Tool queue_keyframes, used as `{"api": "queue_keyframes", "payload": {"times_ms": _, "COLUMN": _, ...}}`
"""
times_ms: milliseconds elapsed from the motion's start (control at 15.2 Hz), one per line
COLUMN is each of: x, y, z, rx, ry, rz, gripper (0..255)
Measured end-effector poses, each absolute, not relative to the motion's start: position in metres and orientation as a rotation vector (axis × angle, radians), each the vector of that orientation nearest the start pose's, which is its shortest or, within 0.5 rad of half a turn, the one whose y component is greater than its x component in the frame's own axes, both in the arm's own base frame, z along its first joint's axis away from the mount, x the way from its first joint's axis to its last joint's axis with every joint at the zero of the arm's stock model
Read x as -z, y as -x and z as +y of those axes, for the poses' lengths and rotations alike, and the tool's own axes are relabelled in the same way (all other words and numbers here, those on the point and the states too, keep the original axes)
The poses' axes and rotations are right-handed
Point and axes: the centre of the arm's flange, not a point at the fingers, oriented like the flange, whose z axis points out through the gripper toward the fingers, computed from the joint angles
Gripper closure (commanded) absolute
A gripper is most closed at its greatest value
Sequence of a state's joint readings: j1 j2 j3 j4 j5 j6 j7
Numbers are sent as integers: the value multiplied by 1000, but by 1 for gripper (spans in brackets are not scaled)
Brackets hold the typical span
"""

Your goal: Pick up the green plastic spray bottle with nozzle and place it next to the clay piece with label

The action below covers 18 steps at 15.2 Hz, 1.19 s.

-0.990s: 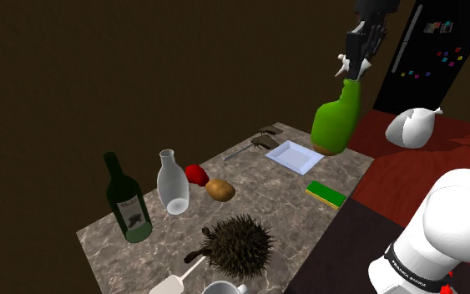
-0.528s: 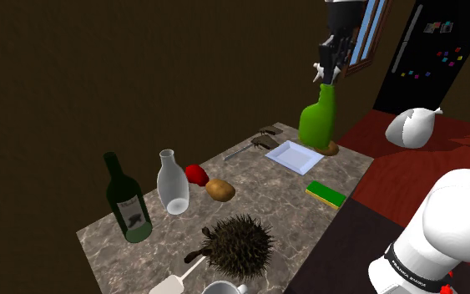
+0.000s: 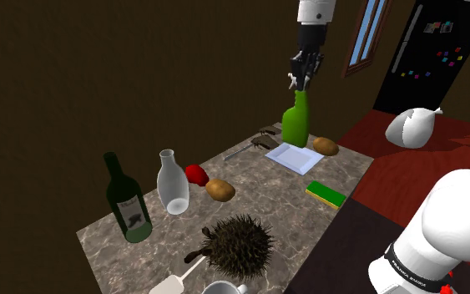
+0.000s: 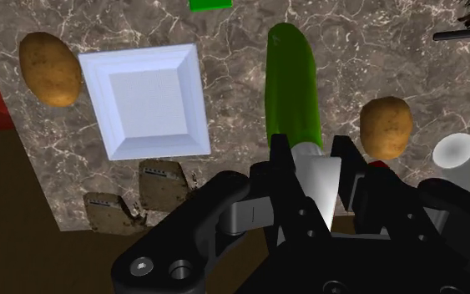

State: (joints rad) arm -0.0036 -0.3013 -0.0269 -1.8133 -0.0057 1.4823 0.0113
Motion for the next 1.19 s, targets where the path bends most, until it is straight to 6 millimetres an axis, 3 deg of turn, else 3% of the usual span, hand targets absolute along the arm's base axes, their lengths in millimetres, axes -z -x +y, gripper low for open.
{"api": "queue_keyframes", "payload": {"times_ms": 1188, "x": -556, "y": -651, "z": -85, "rx": -46, "ry": 3138, "rz": 65, "gripper": 255}}
